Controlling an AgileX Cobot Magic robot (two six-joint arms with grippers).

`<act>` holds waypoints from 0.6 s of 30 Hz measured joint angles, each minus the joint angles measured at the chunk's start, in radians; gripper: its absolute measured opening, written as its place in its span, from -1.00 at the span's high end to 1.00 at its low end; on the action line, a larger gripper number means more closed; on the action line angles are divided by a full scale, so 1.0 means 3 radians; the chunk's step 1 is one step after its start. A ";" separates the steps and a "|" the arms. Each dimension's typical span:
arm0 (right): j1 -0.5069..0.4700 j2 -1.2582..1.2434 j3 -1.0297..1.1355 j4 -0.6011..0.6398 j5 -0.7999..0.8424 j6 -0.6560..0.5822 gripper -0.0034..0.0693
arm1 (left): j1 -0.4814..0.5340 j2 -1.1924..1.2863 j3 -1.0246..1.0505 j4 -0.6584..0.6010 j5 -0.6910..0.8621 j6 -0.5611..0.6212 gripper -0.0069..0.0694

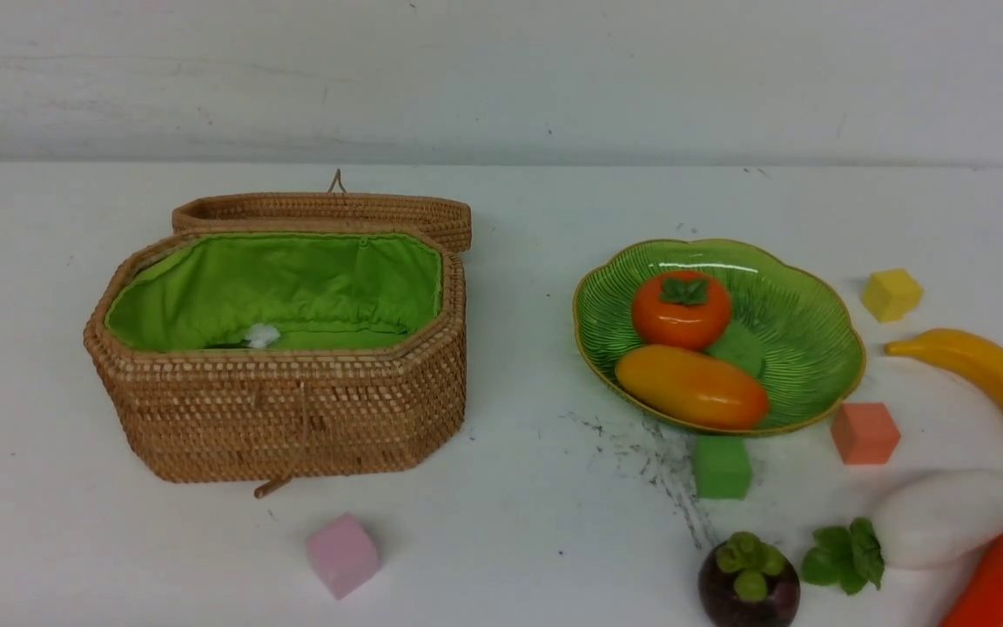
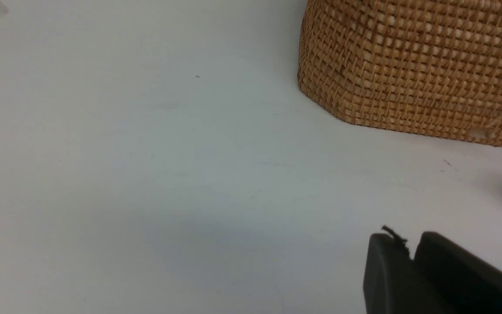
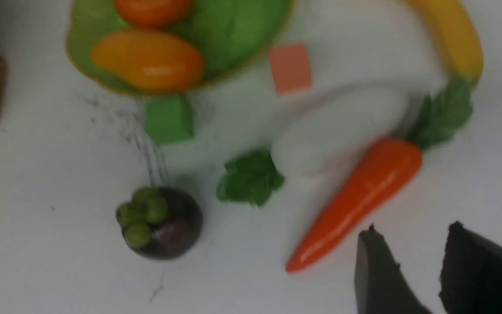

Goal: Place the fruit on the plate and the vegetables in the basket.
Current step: Use the right arm to grab a carrot and put it into the left basket

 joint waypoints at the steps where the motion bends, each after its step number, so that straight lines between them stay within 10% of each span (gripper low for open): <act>1: 0.0000 0.0096 0.0006 -0.0034 0.0089 0.0166 0.23 | 0.0000 0.0000 0.0000 0.0000 0.0000 0.0000 0.59; 18: 0.0000 0.1220 0.0099 -0.0059 -0.0037 0.1032 -0.22 | 0.0000 0.0000 0.0000 0.0000 0.0000 0.0000 0.54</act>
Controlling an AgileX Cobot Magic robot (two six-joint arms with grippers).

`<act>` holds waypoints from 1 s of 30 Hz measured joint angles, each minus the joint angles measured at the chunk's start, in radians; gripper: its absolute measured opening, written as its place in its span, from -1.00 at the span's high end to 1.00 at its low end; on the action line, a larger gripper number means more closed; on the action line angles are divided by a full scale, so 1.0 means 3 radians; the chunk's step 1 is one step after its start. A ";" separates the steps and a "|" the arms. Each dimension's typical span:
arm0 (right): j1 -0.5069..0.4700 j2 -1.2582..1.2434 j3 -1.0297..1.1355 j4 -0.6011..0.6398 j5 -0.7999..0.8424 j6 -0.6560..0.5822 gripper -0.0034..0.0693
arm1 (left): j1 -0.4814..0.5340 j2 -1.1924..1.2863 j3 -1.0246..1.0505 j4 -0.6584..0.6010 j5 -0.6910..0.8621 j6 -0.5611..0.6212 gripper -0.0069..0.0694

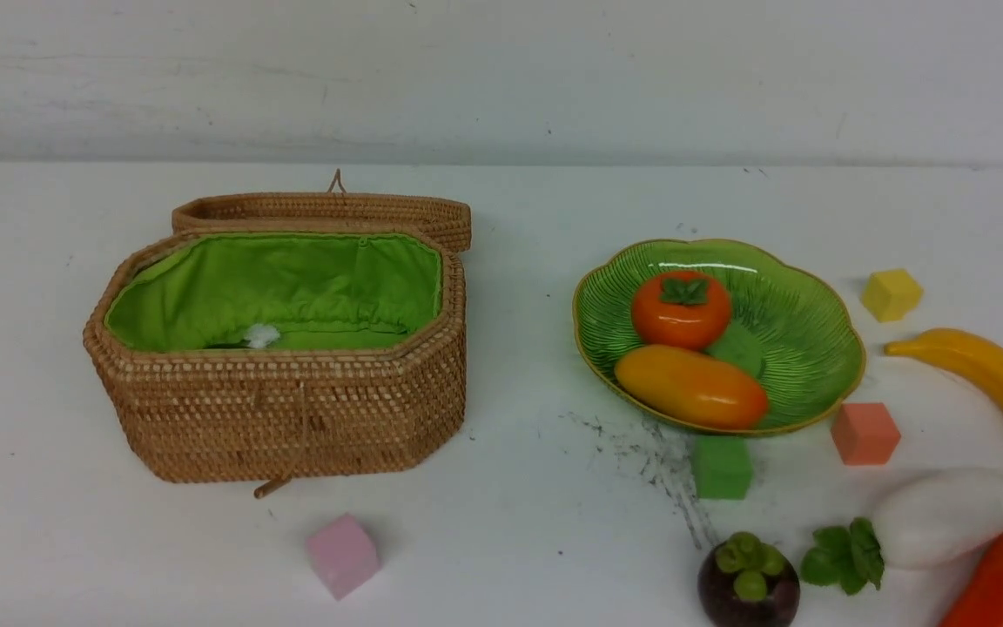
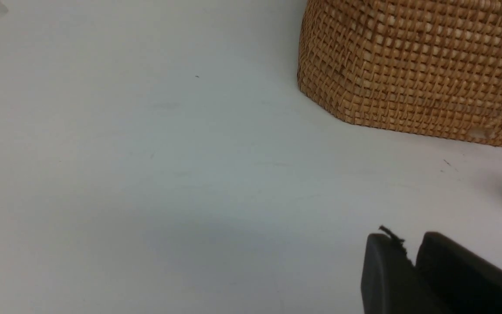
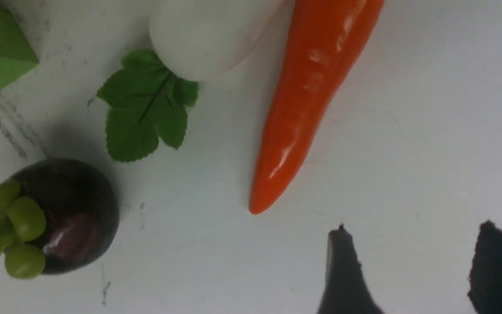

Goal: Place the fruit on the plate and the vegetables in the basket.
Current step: Use the right arm to grab a carrot and put it into the left basket

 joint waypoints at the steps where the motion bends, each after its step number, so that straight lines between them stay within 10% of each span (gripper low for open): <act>1: 0.0000 0.0050 0.0033 0.0000 -0.0089 0.0065 -0.22 | 0.0000 0.0000 0.0000 0.0000 0.0000 0.0000 0.54; 23: -0.0038 0.1551 0.0128 0.0074 -0.1258 0.0299 -0.21 | 0.0000 0.0000 0.0000 0.0000 -0.0003 0.0000 0.48; 30: -0.0038 0.1594 0.0091 0.0050 -0.1259 0.0299 0.07 | 0.0000 0.0000 0.0000 0.0000 -0.0003 0.0000 0.47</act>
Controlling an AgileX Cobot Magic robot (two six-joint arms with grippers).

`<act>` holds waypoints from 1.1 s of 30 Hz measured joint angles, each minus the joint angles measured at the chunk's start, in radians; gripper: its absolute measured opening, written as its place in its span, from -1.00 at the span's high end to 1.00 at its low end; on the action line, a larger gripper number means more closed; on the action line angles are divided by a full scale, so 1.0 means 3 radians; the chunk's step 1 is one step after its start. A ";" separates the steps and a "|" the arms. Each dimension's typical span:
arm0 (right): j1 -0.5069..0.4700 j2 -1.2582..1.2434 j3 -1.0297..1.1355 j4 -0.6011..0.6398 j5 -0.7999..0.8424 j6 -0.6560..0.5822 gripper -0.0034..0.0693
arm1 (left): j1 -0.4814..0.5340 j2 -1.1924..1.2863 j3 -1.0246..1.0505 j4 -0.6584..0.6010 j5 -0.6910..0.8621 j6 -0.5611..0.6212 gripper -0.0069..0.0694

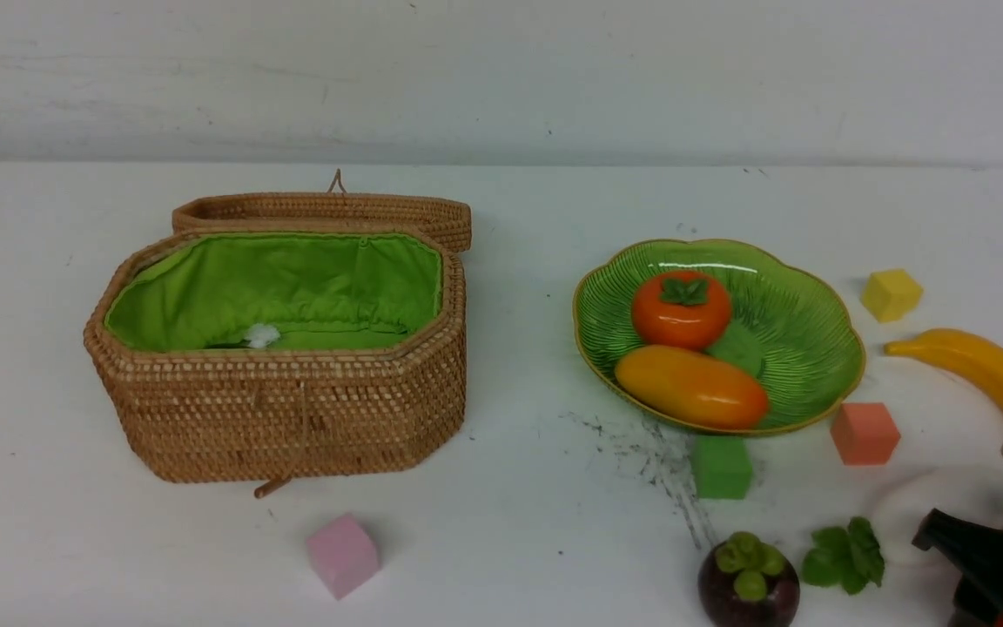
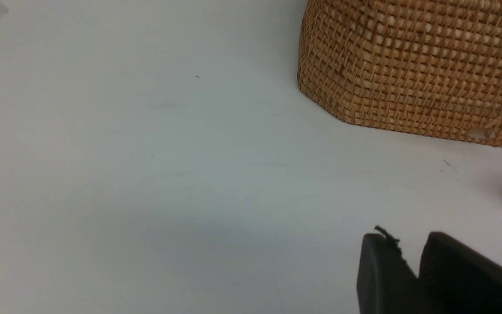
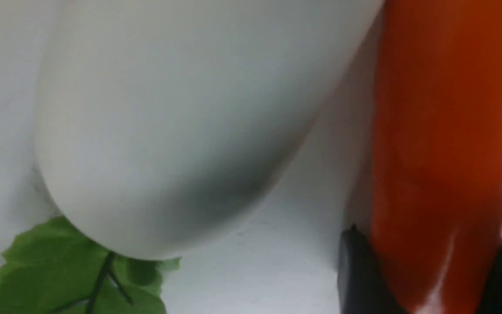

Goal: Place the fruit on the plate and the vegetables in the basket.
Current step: Use the right arm to grab a carrot and put it into the left basket

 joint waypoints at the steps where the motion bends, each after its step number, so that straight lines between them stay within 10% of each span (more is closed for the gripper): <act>1: 0.0000 -0.0002 0.0000 0.0000 0.0000 0.0000 0.07 | 0.0000 0.0000 0.0000 0.0000 0.0000 0.0000 0.47; 33: 0.0003 -0.1613 0.0028 0.0108 0.0860 -0.0608 0.07 | 0.0000 0.0000 0.0000 0.0000 0.0000 0.0000 0.41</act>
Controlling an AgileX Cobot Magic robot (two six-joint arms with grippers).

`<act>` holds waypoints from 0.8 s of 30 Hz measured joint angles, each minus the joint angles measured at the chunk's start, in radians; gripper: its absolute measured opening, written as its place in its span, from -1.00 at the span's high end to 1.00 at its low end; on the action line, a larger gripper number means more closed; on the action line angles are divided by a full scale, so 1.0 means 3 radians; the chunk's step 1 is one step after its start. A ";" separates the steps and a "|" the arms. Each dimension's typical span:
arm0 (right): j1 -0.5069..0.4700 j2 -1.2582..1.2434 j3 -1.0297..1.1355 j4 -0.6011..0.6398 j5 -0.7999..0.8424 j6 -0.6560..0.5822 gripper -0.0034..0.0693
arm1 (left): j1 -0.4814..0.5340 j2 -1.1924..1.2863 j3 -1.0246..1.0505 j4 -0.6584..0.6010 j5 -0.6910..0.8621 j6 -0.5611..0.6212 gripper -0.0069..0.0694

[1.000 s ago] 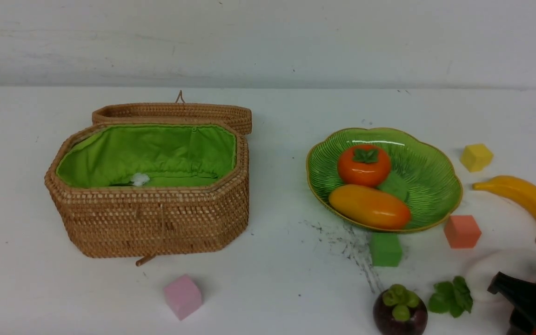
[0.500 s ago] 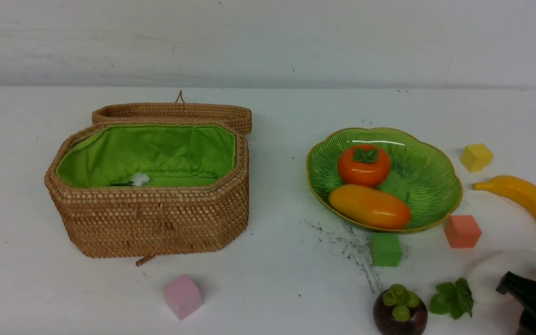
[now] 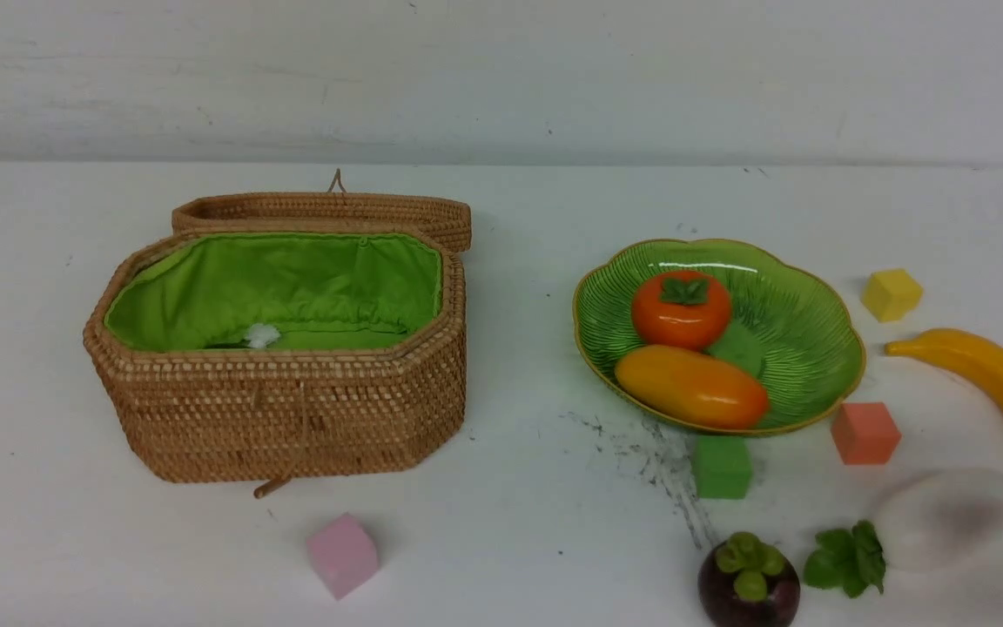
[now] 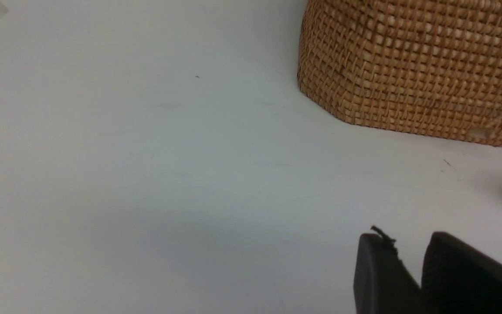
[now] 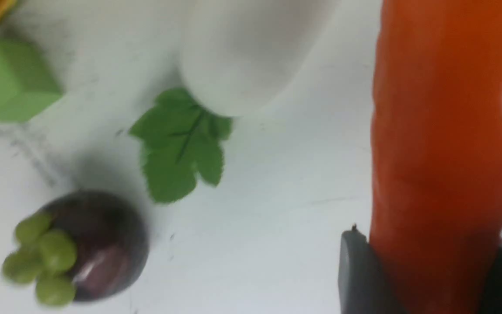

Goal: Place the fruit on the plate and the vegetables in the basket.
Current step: Use the right arm to grab a carrot and put it into the left basket

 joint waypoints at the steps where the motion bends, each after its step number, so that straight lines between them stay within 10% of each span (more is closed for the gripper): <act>1: 0.0000 -0.0047 -0.0013 0.0004 0.0030 -0.0098 0.07 | 0.0000 0.0000 0.0000 0.0000 0.0000 0.0000 0.41; 16: 0.0025 0.0573 -0.1675 0.0615 0.0446 -0.1520 0.07 | 0.0000 0.0000 0.0000 0.0000 0.0000 0.0000 0.39; 24: 0.0573 0.1483 -0.2708 0.0784 0.0438 -0.1900 0.07 | 0.0000 0.0000 0.0000 0.0000 0.0000 0.0000 0.38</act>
